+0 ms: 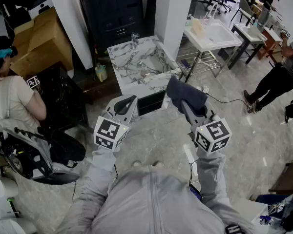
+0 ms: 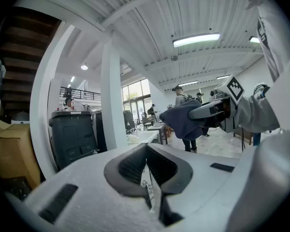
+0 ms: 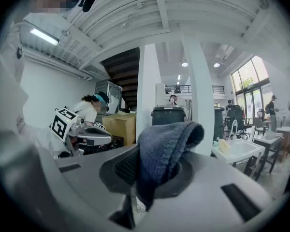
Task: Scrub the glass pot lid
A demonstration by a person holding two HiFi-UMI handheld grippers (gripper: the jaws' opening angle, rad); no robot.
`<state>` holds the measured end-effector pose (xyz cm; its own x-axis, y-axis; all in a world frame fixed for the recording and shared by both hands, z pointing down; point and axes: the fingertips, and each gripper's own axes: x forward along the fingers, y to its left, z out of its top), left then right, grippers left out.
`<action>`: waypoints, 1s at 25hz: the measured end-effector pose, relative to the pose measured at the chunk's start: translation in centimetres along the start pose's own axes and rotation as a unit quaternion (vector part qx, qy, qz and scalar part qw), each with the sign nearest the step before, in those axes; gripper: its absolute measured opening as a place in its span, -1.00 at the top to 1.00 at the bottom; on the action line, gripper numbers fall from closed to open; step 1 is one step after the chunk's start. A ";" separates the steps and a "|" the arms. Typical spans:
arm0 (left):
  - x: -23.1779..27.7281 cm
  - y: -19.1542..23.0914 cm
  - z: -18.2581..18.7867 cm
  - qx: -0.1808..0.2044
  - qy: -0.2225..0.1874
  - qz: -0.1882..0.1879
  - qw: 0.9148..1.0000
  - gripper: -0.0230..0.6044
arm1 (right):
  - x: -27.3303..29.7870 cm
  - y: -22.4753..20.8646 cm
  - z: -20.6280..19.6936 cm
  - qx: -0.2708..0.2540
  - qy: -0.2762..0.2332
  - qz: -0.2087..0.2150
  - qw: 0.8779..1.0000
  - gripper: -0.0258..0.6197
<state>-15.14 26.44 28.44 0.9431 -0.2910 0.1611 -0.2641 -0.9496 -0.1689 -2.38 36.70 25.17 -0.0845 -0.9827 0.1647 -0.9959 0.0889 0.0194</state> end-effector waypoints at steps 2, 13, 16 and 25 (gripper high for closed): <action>0.1 -0.2 0.2 0.000 0.000 0.000 1.000 0.84 | -0.1 -0.2 0.1 0.000 0.001 0.000 1.000 0.73; 1.5 -1.8 1.5 0.012 -0.004 0.004 1.000 0.84 | -0.8 -1.6 0.0 0.002 -0.009 0.016 1.000 0.73; 1.9 -2.3 1.1 0.018 0.003 0.020 1.000 0.84 | -1.2 -2.4 -0.6 0.003 -0.009 0.024 1.000 0.73; 3.1 -3.8 0.0 0.005 0.013 0.032 0.999 0.84 | -0.9 -4.8 -2.4 0.025 0.001 0.035 0.999 0.73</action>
<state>-11.17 29.12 29.60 0.9187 -0.3543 0.1742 -0.3219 -0.9277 -0.1894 2.59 37.58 27.28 -0.1535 -0.9742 0.1652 -0.9880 0.1486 -0.0413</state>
